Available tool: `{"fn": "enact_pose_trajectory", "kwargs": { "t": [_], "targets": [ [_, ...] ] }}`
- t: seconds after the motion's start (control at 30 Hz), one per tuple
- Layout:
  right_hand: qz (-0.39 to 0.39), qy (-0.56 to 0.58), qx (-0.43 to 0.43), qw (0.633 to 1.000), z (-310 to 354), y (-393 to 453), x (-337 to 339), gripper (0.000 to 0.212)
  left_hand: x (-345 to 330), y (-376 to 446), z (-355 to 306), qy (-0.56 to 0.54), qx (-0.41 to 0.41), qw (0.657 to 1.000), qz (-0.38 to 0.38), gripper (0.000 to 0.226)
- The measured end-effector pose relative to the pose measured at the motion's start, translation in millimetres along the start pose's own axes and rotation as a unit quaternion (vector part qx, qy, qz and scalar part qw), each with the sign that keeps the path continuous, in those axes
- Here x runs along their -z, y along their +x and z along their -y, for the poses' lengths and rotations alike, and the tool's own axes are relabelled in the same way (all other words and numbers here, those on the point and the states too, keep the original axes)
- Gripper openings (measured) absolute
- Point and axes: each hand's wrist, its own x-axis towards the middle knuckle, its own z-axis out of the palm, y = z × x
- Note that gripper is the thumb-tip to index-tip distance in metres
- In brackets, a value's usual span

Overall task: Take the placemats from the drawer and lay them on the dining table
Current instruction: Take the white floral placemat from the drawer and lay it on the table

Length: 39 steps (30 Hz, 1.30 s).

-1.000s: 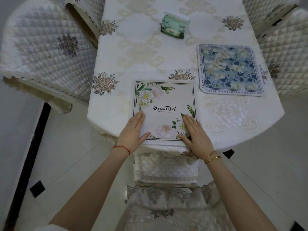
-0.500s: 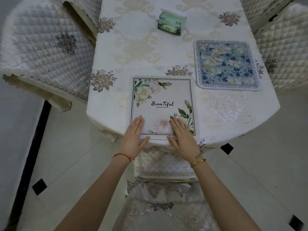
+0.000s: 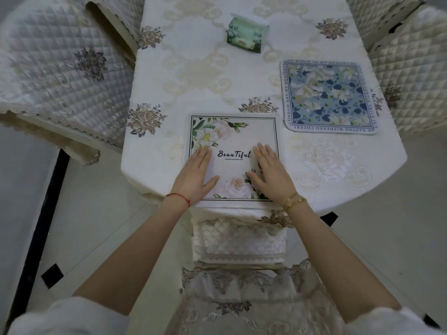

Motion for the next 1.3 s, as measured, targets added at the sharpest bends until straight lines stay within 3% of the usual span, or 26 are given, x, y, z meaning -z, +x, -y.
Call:
{"fn": "enact_pose_trajectory", "kwargs": {
  "t": [0.17,0.6,0.77,1.03,1.3],
  "targets": [
    [0.039,-0.032,0.016,0.999,11.2,47.4,-11.0,0.071,-1.5,34.2,6.4,0.017,0.016,1.000,0.008,0.077],
    [0.007,0.001,-0.026,1.000,-38.1,5.3,3.1,0.080,-8.8,16.1,25.9,0.028,0.035,0.998,-0.034,0.079],
    [-0.007,0.006,-0.032,0.999,-35.1,27.3,13.4,0.079,5.7,30.4,27.1,-0.001,0.017,0.998,-0.054,0.074],
    [0.042,-0.044,0.017,0.998,13.7,130.4,0.5,0.076,18.4,106.1,24.7,0.026,-0.005,1.000,0.013,0.077],
    [0.039,-0.054,0.022,0.998,-1.5,136.2,-0.9,0.085,21.4,118.2,44.6,0.048,0.031,0.998,0.024,0.091]
  ]
}}
